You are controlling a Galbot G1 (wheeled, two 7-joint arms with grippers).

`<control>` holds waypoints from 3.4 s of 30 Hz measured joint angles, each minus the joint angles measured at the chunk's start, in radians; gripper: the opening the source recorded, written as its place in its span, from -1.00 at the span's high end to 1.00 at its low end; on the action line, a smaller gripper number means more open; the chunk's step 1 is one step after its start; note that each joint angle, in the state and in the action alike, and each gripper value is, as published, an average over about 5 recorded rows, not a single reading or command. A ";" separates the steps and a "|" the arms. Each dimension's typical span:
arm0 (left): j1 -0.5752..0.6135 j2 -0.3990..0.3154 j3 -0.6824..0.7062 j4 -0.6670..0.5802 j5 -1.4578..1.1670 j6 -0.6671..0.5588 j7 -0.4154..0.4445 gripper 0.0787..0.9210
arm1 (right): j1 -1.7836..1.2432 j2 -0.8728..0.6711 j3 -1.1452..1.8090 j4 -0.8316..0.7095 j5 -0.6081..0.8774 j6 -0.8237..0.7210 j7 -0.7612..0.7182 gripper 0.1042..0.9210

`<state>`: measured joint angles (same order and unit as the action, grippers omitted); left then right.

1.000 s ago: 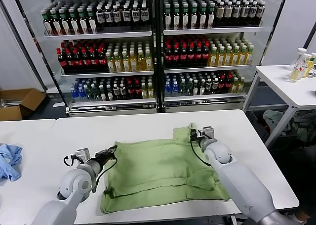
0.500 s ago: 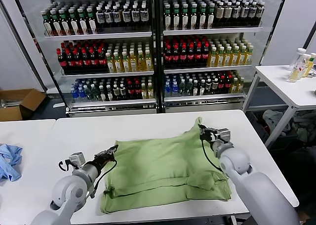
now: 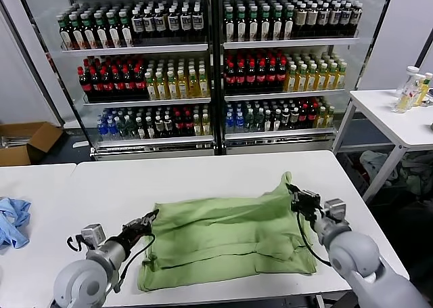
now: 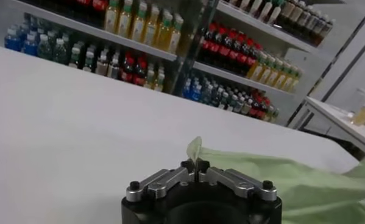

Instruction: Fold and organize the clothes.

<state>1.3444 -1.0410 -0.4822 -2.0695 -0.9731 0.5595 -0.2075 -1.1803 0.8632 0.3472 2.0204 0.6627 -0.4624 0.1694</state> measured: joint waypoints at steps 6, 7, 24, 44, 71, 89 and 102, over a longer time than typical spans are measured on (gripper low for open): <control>0.078 0.001 -0.009 -0.042 0.051 0.009 0.017 0.98 | -0.123 -0.004 0.058 0.056 -0.027 -0.020 0.015 0.99; 0.089 0.001 -0.009 -0.044 0.063 0.010 0.020 0.98 | -0.138 -0.004 0.063 0.061 -0.033 -0.023 0.018 0.99; 0.145 -0.036 0.022 -0.054 0.390 0.001 0.006 0.63 | -0.205 0.019 0.043 0.108 -0.102 -0.072 0.045 0.47; 0.252 -0.271 0.064 -0.138 0.672 -0.080 -0.104 -0.70 | -0.238 0.043 0.033 0.125 -0.187 -0.075 0.054 -0.75; 0.260 -0.393 0.106 0.007 0.800 -0.146 -0.094 -0.01 | -0.250 0.031 0.044 0.129 -0.206 -0.075 0.059 -0.76; 0.244 -0.346 0.040 0.010 0.675 -0.138 -0.056 0.94 | -0.238 0.020 0.048 0.135 -0.196 -0.075 0.065 -0.76; 0.219 -0.176 -0.211 -0.021 0.475 -0.100 -0.032 0.94 | -0.210 0.015 0.038 0.125 -0.184 -0.075 0.065 -0.76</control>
<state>1.5634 -1.2174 -0.6936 -2.0901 -0.4979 0.4592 -0.2396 -1.3902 0.8786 0.3854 2.1452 0.4787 -0.5376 0.2340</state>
